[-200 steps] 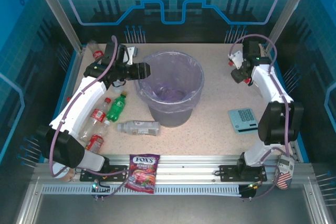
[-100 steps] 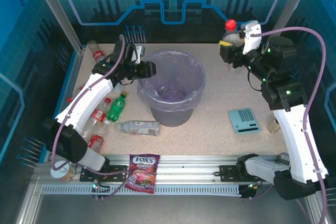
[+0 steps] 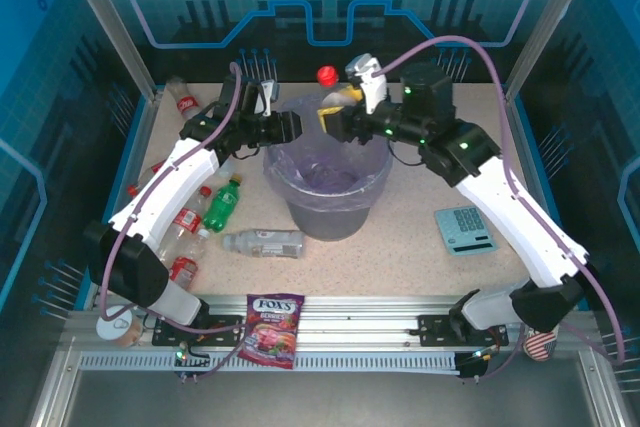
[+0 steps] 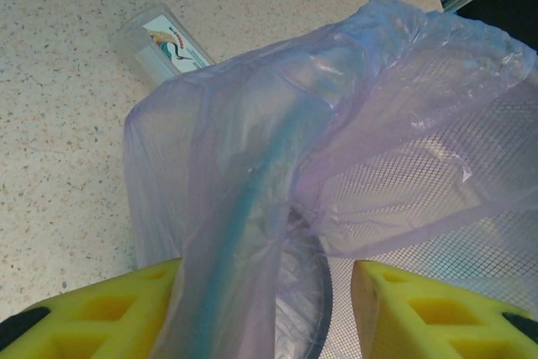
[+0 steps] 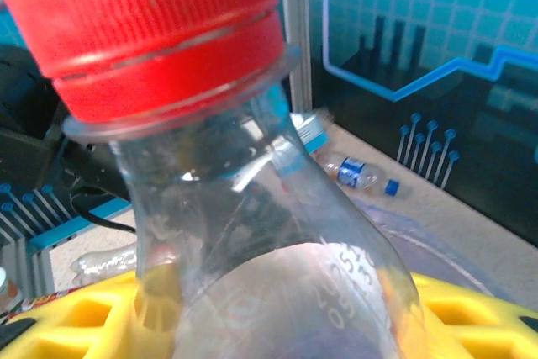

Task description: Put the plastic bottles in the bin

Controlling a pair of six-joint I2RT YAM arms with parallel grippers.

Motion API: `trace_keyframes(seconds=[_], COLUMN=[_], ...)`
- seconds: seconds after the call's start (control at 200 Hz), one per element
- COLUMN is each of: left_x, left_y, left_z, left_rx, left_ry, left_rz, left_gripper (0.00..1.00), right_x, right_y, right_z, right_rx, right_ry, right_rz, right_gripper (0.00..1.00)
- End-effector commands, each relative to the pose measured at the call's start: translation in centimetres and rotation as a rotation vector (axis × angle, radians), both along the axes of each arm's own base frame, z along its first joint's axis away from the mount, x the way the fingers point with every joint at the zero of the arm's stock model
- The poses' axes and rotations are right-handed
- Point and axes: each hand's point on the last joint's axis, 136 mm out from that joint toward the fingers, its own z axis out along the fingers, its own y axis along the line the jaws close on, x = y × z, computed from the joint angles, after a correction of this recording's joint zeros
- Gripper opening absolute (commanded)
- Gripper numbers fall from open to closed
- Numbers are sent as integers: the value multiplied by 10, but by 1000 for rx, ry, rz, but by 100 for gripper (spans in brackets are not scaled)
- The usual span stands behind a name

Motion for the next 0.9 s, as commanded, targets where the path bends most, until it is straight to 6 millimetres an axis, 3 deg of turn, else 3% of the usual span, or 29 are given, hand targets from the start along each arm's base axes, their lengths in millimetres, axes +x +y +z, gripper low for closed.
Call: trace_keyframes(seconds=[0.0, 0.155, 0.42, 0.54, 0.75, 0.896], left_x=[-6, -9, -14, -18, -32, -33], left_y=[-4, 1, 4, 12, 23, 33], left_z=[4, 6, 18, 37, 69, 65], left_rx=[-5, 20, -7, -21, -68, -6], left_ry=[-24, -55, -127, -206, -352, -333], left_rz=[-12, -12, -9, 12, 45, 71], left_gripper=[52, 55, 66, 70, 70, 72], right_x=[3, 16, 30, 32, 38, 41], right_y=[15, 27, 27, 27, 27, 27], right_z=[7, -29, -80, -93, -116, -132], right_rx=[31, -11, -80, -74, -67, -79], right_ry=[-5, 62, 135, 174, 223, 241], right_rz=[22, 10, -37, -53, -80, -93], right_gripper=[49, 50, 50, 51, 52, 54])
